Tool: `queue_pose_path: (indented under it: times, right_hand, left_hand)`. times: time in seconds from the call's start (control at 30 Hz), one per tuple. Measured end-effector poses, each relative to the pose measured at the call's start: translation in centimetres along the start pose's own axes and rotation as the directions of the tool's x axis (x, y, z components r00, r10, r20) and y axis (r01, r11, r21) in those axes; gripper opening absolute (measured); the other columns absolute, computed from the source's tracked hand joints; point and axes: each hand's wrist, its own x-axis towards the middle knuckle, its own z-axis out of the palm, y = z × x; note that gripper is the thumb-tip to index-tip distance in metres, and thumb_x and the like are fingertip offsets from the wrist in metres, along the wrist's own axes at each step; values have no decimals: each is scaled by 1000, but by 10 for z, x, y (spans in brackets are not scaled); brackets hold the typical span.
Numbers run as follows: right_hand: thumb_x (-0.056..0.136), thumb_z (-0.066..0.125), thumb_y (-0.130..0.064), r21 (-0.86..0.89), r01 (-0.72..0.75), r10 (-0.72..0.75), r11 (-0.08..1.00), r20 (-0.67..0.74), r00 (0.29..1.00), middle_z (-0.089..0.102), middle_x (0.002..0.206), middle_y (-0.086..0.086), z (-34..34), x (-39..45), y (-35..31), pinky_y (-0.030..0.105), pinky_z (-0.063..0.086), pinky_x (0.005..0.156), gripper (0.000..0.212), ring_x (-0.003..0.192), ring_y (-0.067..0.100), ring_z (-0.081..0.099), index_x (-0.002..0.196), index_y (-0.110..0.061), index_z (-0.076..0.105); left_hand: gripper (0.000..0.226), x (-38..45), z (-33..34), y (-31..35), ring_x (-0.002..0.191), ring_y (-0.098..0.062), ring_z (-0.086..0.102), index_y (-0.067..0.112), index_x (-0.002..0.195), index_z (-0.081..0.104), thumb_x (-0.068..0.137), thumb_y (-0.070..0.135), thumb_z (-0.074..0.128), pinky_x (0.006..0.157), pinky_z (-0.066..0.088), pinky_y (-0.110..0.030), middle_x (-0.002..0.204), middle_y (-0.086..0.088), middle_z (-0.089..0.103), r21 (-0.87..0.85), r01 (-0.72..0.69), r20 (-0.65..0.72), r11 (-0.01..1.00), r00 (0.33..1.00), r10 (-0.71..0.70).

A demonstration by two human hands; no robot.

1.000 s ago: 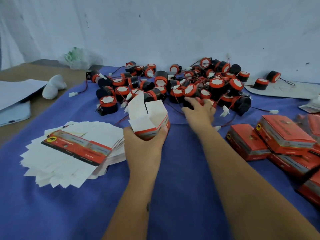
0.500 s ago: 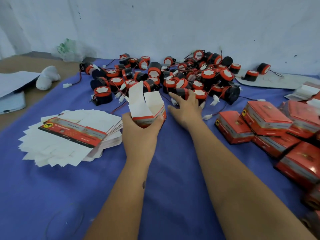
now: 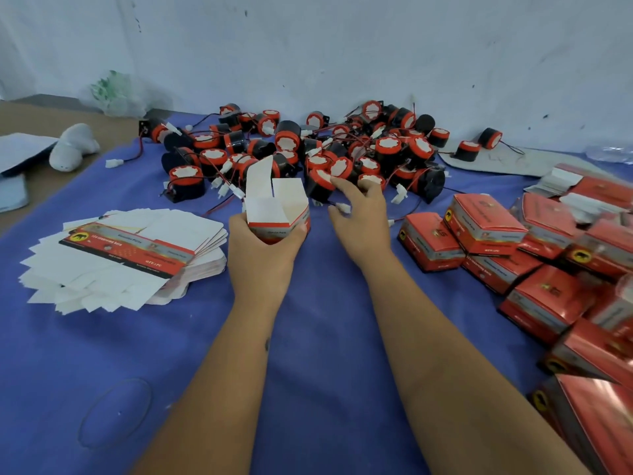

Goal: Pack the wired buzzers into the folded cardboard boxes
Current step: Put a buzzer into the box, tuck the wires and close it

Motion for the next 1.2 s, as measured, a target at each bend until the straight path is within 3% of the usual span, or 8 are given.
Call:
queue_pose_path:
  times: [0.13, 0.27, 0.43, 0.6, 0.77, 0.93, 1.07, 1.2]
  right_hand:
    - [96, 55, -26, -134, 29, -14, 991, 114, 993, 20, 155, 14, 7, 6, -5, 53, 32, 109, 61, 137, 37, 27, 150, -36, 30]
    - [92, 60, -24, 51, -110, 105, 993, 95, 990, 21, 154, 16, 21, 35, -16, 51, 38, 104, 74, 134, 39, 31, 153, -35, 20]
    - [90, 63, -35, 23, -232, 225, 972, 168, 960, 11, 161, 2, 35, 54, -14, 47, 32, 107, 64, 136, 34, 36, 148, -30, 35]
    - [79, 72, -12, 296, -216, 201, 930, 80, 976, 45, 129, 8, 31, 41, -12, 29, 45, 80, 54, 109, 25, 54, 127, -17, 50]
    - [84, 75, -30, 642, -113, 315, 758, -209, 926, 55, 120, 3, 7, 0, -31, 23, 51, 87, 46, 108, 17, 57, 122, -16, 53]
    - [85, 74, -23, 408, 185, 119, 894, -614, 781, 42, 122, 6, -23, -52, -47, 13, 34, 99, 54, 114, 12, 43, 127, -2, 47]
    - [79, 80, -19, 206, 251, -93, 946, -568, 818, 47, 125, 20, -39, -76, -50, 19, 38, 99, 56, 117, 26, 45, 125, -12, 48]
    - [79, 79, -25, 84, 244, -204, 966, -331, 921, 50, 125, 13, -41, -84, -55, 30, 49, 85, 46, 112, 28, 50, 120, -14, 60]
  left_hand:
    - [59, 0, 2, 1, 94, -4, 59, 28, 113, 45, 71, 40, 85, 64, 43, -14, 106, 15, 57, -19, 2, -29, 1000, 1000, -3]
    - [57, 1, 4, -1, 89, 3, 56, 30, 110, 43, 71, 39, 85, 62, 41, -12, 102, 18, 53, -12, -1, -37, 1000, 999, 1]
    - [56, 6, 6, -4, 85, 7, 54, 31, 109, 43, 71, 39, 84, 54, 41, -5, 97, 20, 53, -4, -2, -31, 1000, 1000, 2]
    - [54, 7, 5, -3, 85, 6, 57, 29, 106, 46, 71, 35, 85, 55, 41, -3, 98, 17, 57, -30, -13, -41, 999, 999, 12]
    - [55, 8, 0, 0, 90, -1, 59, 30, 108, 47, 70, 40, 85, 63, 45, -13, 99, 17, 59, -26, -14, -12, 1000, 1000, 13]
    - [48, 6, -4, 3, 86, 5, 58, 36, 95, 49, 68, 40, 87, 63, 44, -12, 97, 19, 61, 38, -59, 192, 998, 980, 51]
    - [51, 3, -10, 3, 92, -3, 61, 26, 111, 54, 72, 21, 87, 71, 48, -18, 102, 14, 64, 94, -135, 406, 986, 910, 86]
    - [49, 0, -14, 3, 101, -9, 64, 19, 117, 59, 74, 14, 83, 85, 55, -24, 109, 6, 68, 115, -205, 585, 972, 805, 101]
